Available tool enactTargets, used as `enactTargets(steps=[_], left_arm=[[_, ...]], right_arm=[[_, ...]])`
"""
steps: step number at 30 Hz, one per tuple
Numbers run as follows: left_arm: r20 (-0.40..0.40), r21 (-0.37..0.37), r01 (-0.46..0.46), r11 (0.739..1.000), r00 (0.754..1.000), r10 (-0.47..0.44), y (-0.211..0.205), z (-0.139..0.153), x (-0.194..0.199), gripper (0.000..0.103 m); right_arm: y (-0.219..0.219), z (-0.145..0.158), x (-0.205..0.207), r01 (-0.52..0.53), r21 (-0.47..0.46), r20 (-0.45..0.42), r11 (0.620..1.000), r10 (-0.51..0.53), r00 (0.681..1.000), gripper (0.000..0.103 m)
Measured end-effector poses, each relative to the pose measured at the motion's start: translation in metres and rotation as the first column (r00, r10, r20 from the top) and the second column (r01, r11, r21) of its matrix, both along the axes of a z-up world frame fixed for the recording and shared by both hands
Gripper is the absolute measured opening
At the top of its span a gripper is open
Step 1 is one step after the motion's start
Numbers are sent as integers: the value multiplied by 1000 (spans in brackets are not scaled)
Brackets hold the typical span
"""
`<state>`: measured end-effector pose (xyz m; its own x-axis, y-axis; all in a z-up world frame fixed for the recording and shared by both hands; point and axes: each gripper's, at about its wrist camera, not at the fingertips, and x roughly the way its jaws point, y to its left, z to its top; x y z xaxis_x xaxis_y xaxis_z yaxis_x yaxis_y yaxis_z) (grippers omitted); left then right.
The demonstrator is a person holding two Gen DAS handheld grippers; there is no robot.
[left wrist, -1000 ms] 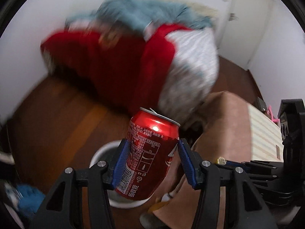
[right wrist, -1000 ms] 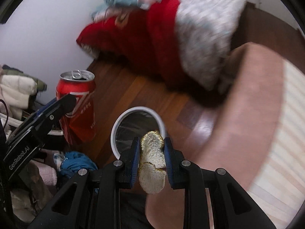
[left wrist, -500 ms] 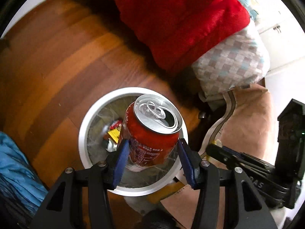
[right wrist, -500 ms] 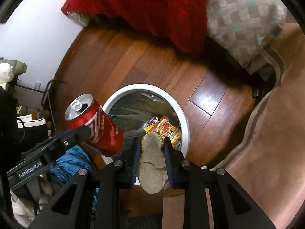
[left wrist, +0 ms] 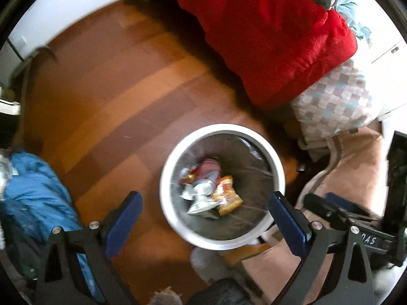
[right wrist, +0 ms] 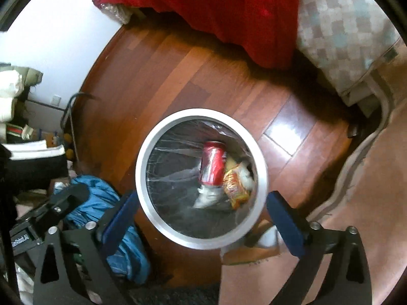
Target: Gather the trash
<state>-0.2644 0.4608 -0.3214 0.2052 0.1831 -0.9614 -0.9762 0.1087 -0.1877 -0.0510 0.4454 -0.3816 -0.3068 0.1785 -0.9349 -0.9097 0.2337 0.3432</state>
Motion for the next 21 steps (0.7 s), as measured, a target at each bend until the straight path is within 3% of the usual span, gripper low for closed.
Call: enactTargets(steps=[2, 7, 11, 21], left_arm=[[-33, 26, 2, 1000, 999, -2, -12, 11, -4, 102], [-63, 57, 26, 998, 998, -22, -41, 35, -4, 102], [-79, 80, 60, 995, 995, -54, -61, 58, 2, 102], [-18, 167, 93, 982, 996, -91, -101, 142, 1, 102]], right_arm=[[-12, 14, -3, -7, -2, 73, 1000, 7, 997, 103], [-45, 44, -11, -50, 2, 163, 999, 49, 985, 103], [-68, 70, -14, -60, 18, 174, 998, 56, 983, 103], [-113, 167, -18, -65, 136, 136, 989, 46, 990, 103]])
